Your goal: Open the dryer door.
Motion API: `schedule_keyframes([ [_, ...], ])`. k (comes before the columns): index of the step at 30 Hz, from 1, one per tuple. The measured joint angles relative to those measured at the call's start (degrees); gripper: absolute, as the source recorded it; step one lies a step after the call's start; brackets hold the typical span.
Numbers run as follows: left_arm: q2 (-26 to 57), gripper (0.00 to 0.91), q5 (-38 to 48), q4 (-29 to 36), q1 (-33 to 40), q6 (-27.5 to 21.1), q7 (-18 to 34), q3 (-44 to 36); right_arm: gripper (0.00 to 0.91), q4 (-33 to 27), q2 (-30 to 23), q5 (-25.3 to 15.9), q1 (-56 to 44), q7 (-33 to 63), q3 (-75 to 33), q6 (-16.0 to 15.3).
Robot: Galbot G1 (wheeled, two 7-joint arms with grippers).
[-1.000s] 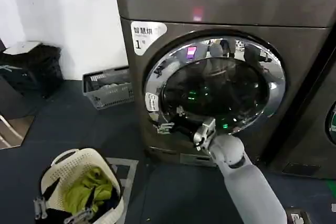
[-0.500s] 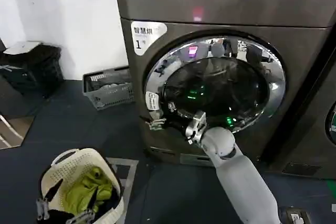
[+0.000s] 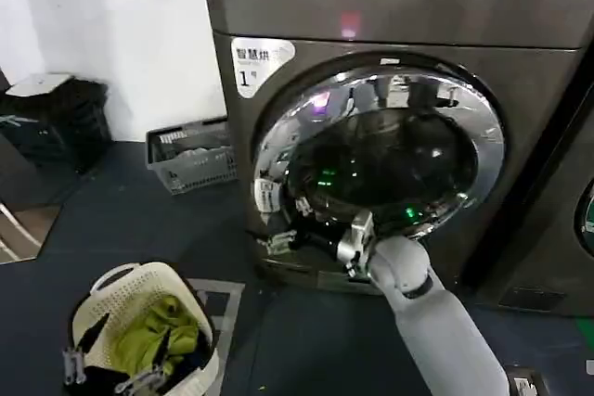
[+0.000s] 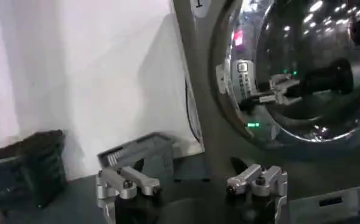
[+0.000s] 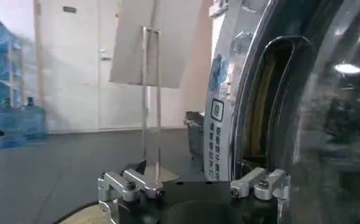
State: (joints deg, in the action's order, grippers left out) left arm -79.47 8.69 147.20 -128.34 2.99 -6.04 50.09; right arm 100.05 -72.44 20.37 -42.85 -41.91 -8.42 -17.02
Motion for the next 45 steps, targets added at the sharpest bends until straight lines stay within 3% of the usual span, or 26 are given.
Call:
schedule_keyframes([
  [4,-0.07,0.907,0.88,0.0,0.38,-0.97,-0.39,-0.16,0.907,1.23,0.68,0.09,-1.23,-2.7,-1.06,-0.02],
  [11,0.26,0.907,1.67,0.0,1.34,-3.34,-0.65,0.8,0.907,1.97,2.0,-0.4,-2.5,-10.52,-2.91,2.76],
  [27,3.22,0.907,8.42,-0.01,5.13,-7.97,-0.78,5.48,0.907,2.05,4.03,2.82,-4.77,-21.82,-5.57,3.27],
  [35,7.33,0.907,14.66,0.0,8.85,-11.11,0.28,9.43,0.907,2.2,5.31,4.19,-5.72,-26.36,-6.93,6.4],
  [41,13.03,0.907,20.28,-0.02,13.53,-8.08,2.77,10.5,0.907,1.28,6.11,6.19,-6.12,-30.08,-7.8,7.84],
  [45,17.03,0.907,25.85,-5.45,17.24,-7.39,0.5,10.57,0.907,0.29,6.61,6.97,-5.88,-33.03,-8.68,8.25],
])
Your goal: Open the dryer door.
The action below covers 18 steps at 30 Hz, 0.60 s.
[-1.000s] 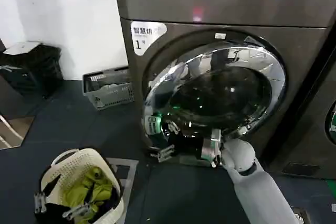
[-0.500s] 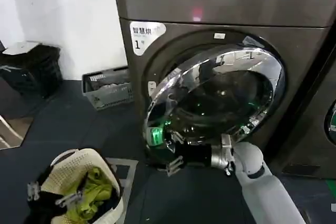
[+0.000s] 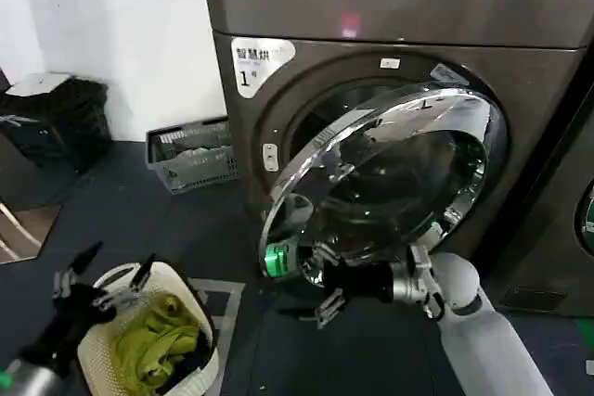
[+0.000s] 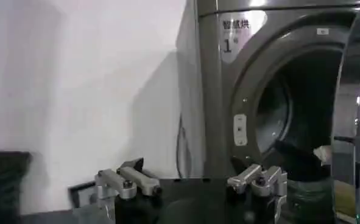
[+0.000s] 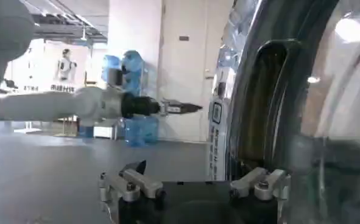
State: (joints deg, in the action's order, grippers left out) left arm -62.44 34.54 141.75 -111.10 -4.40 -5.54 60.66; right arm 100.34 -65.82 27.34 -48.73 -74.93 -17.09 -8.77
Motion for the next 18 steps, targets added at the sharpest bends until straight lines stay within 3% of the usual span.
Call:
schedule_keyframes([
  [9,11.16,0.907,8.36,-12.22,10.76,2.39,-3.8,-4.48,0.907,-0.43,1.79,-0.16,-0.76,-6.56,-2.37,-0.02],
  [18,21.99,0.907,13.23,-21.04,24.01,2.64,-4.43,-11.85,0.907,1.26,2.86,-0.3,-2.4,-8.86,-4.02,0.13],
])
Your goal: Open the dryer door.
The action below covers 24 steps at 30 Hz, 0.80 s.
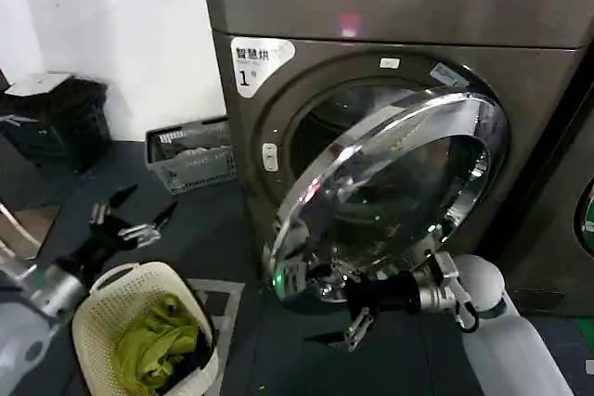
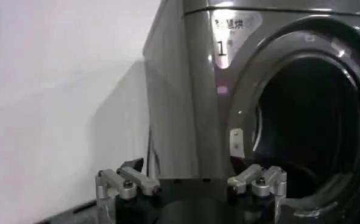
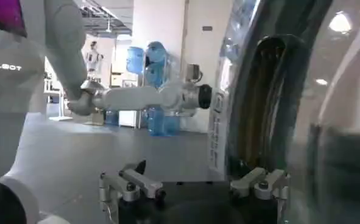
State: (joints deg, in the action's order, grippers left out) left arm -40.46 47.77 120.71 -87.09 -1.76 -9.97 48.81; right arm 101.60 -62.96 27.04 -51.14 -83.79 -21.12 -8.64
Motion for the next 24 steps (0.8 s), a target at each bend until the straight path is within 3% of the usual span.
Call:
schedule_keyframes([
  [10,5.91,0.907,2.32,-6.84,11.24,2.64,-1.68,-10.34,0.907,2.18,2.74,1.42,-2.01,0.0,-0.51,1.57],
  [24,6.91,0.907,4.56,-14.54,34.3,2.96,-2.24,-33.04,0.907,6.98,6.36,2.69,-9.11,0.04,-4.57,2.21],
])
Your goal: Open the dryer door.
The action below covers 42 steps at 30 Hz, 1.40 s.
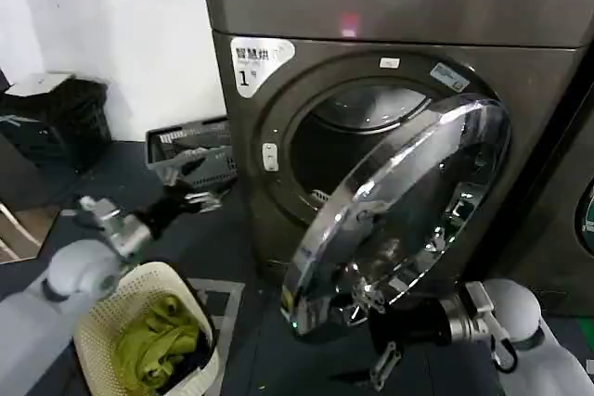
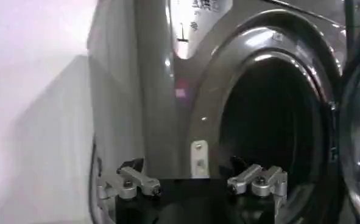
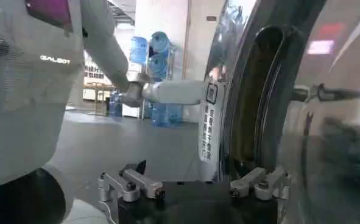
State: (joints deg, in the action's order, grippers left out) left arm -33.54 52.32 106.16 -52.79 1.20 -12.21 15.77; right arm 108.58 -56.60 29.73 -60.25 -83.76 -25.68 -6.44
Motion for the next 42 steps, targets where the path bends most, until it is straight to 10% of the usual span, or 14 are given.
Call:
schedule_keyframes([
  [16,-6.01,0.907,1.06,-2.48,17.84,-2.51,-1.68,-19.67,0.907,0.09,0.09,2.1,-8.47,0.05,-11.13,0.16],
  [42,-8.6,0.907,4.45,2.23,24.02,-5.75,-7.2,-32.73,0.907,-9.14,-3.1,6.69,-14.19,3.62,-48.37,0.19],
])
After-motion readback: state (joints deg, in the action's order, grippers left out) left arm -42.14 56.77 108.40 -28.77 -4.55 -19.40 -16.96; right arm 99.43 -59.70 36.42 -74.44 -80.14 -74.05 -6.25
